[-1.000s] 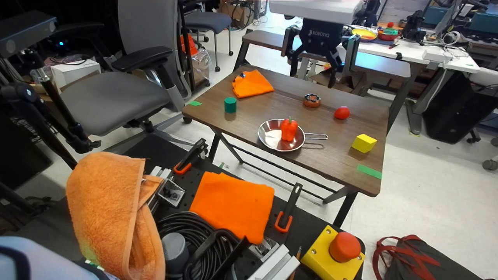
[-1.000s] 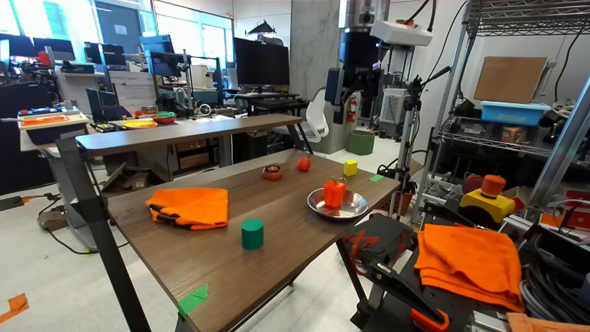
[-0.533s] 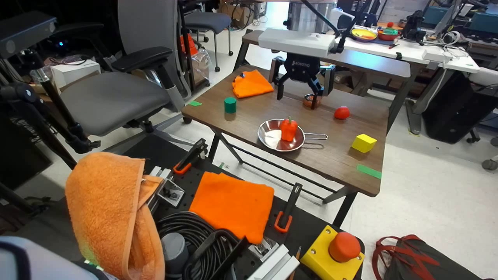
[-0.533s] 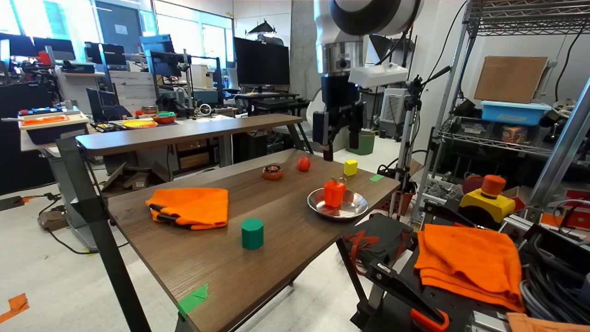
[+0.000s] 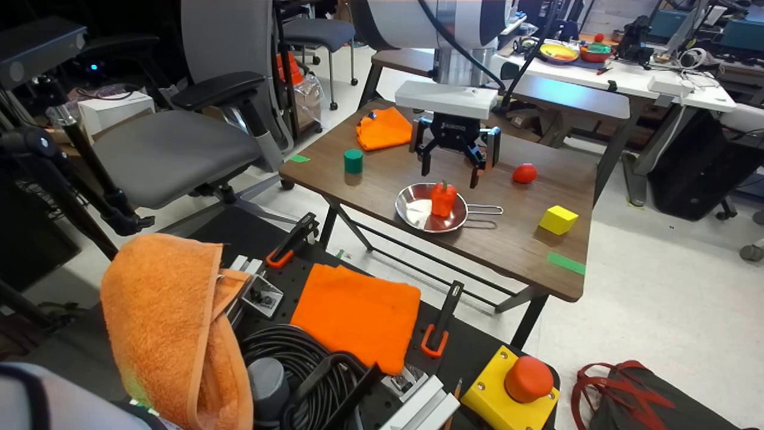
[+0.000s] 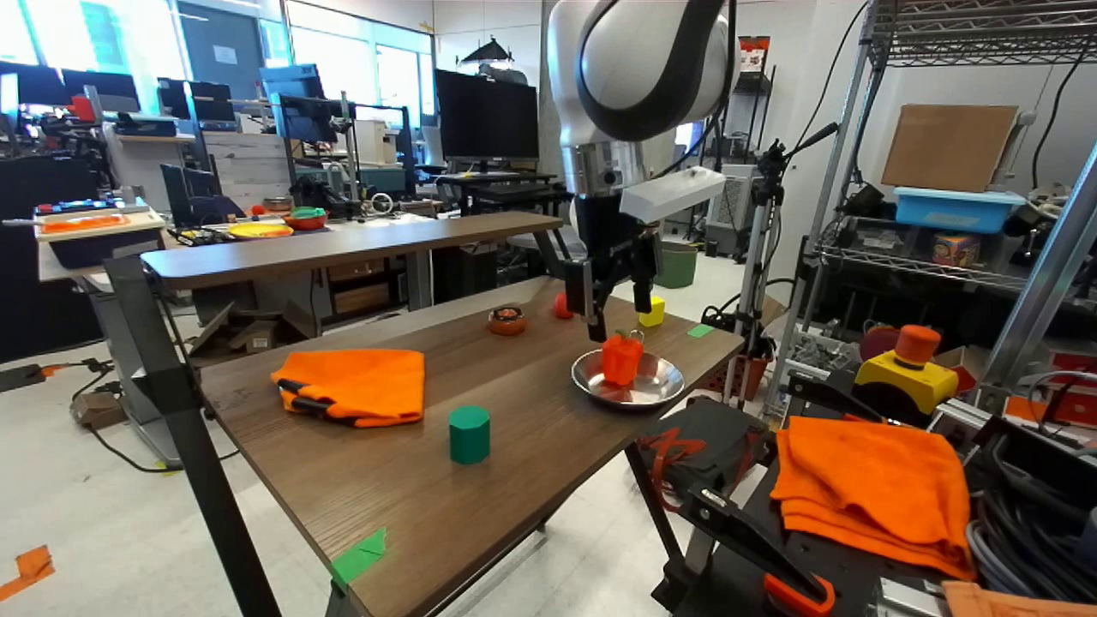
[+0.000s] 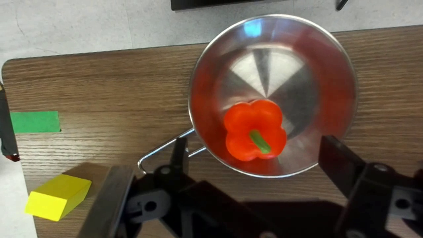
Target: Pick up the red pepper and put it on the table
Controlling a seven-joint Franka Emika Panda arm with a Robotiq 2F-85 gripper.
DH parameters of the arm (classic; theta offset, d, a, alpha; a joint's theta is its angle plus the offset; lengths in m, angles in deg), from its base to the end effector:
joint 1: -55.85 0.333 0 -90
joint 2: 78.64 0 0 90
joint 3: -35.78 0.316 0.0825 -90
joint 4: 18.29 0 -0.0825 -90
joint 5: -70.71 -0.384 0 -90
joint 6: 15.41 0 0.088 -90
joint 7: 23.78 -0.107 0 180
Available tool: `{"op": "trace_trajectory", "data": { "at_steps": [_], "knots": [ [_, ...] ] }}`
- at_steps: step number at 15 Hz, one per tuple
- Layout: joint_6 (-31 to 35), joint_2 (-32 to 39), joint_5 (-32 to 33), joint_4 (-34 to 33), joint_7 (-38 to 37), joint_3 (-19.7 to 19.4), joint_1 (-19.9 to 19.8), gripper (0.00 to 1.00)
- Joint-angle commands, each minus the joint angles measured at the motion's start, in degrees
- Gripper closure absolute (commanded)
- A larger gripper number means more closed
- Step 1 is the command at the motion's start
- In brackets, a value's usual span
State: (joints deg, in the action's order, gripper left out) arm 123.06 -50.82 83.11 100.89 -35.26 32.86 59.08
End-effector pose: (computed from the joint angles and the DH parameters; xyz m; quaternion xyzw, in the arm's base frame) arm 0.5701 0.0017 0.1784 0.9942 -0.0088 -0.0661 0.0847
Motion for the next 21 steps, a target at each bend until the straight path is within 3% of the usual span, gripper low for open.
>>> {"op": "trace_trajectory", "data": {
  "at_steps": [1, 4, 5, 7, 12, 17, 21],
  "knots": [
    [-0.24, 3.61, 1.65, -3.72, -1.47, -1.69, 2.04, 0.0],
    [-1.76, 5.52, 1.56, -5.46, -1.55, -1.98, 2.6, 0.0],
    [-2.23, 6.04, 1.56, -5.76, -1.5, -2.09, 2.79, 0.25],
    [-2.35, 6.96, 1.75, -6.09, -1.76, -2.41, 3.32, 0.35],
    [-3.64, 6.66, 0.25, -6.48, -0.62, -1.84, 2.91, 0.75],
    [-5.92, -0.62, -6.37, -6.31, 4.12, 1.42, -0.4, 0.75],
    [-11.52, -1.6, -14.24, -15.17, 5.84, 3.01, -2.57, 0.75]
  ]
}}
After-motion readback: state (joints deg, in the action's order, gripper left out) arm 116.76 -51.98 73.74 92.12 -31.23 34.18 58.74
